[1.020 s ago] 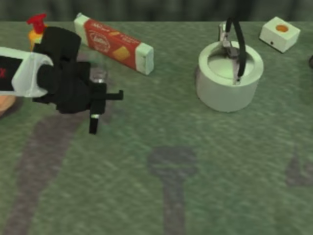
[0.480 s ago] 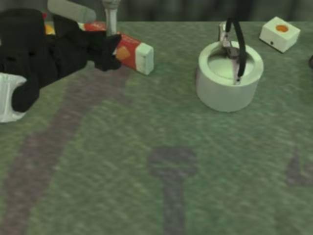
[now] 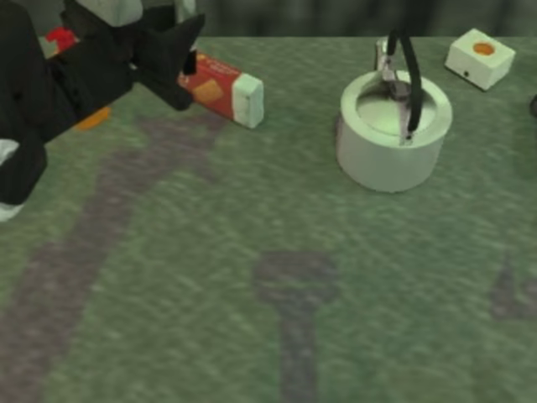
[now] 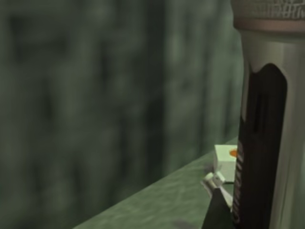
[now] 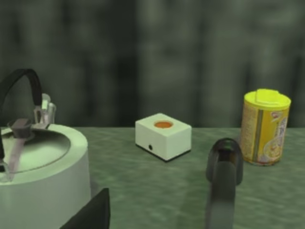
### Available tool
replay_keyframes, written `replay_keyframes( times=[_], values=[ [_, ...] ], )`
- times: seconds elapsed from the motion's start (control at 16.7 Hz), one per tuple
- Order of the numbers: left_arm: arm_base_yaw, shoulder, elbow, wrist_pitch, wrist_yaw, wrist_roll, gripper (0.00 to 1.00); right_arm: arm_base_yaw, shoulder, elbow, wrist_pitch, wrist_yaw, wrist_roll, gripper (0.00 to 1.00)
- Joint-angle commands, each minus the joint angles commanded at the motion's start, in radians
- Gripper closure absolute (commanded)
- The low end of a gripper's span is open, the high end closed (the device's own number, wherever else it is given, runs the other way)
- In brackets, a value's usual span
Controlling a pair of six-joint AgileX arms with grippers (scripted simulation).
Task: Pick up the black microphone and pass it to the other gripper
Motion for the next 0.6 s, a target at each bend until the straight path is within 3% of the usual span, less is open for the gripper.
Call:
replay_keyframes(
  times=[0.3,0.42,0.6],
  values=[
    [-0.022,-0.001,0.004,-0.002,-0.019,0.0,1.0,0.0,0.0,0.0,0.0,0.0,0.0,0.0],
    [-0.077,-0.019,-0.001,-0.003,-0.074,-0.003,1.0,0.0,0.0,0.0,0.0,0.0,0.0,0.0],
    [-0.2,-0.06,-0.014,-0.006,-0.205,-0.011,1.0,0.0,0.0,0.0,0.0,0.0,0.0,0.0]
  ],
)
